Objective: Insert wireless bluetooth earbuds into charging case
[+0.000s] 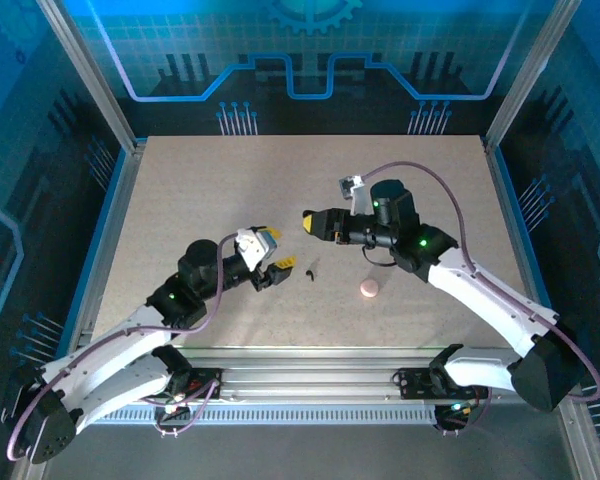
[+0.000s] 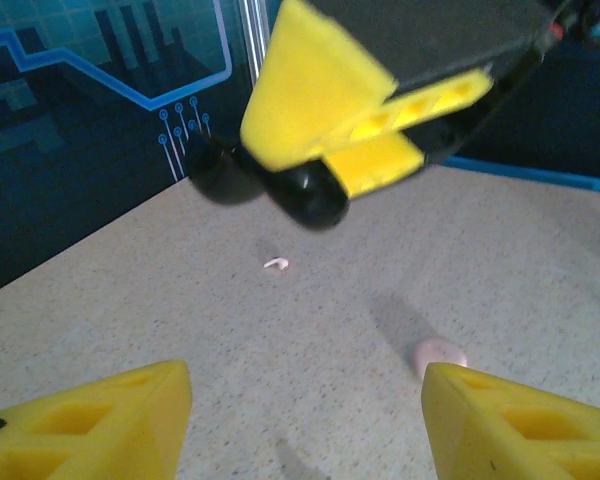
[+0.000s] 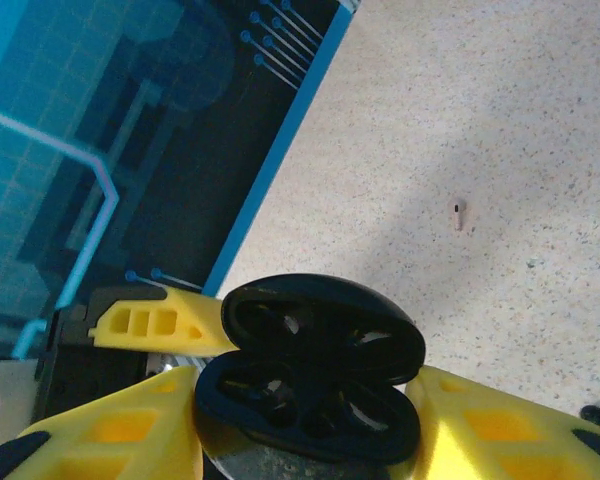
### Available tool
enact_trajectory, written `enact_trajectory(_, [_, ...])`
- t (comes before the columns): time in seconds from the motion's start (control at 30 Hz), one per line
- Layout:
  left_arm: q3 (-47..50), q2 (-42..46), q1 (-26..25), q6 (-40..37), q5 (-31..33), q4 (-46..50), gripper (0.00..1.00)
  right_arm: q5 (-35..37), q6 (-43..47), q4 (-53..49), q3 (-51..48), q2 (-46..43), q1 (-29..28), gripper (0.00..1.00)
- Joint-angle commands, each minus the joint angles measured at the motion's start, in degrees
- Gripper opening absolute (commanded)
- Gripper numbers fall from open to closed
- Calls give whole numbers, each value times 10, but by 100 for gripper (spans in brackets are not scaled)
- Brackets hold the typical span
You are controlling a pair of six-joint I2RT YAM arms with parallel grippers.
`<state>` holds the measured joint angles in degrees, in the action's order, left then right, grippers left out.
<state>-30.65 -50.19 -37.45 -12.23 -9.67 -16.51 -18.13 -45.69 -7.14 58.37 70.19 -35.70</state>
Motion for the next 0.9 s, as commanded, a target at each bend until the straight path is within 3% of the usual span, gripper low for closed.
enact_trajectory(0.0, [6, -15, -9, 66, 17, -94, 63, 36, -91, 87, -10, -4, -19, 48])
enact_trajectory(0.4, [13, -59, -9, 148, 33, -183, 60, 53, -119, 108, -5, 12, -58, 48])
enact_trajectory(0.87, [2, -68, -10, 169, 49, -196, 49, 39, -124, 115, -3, 22, -70, 48])
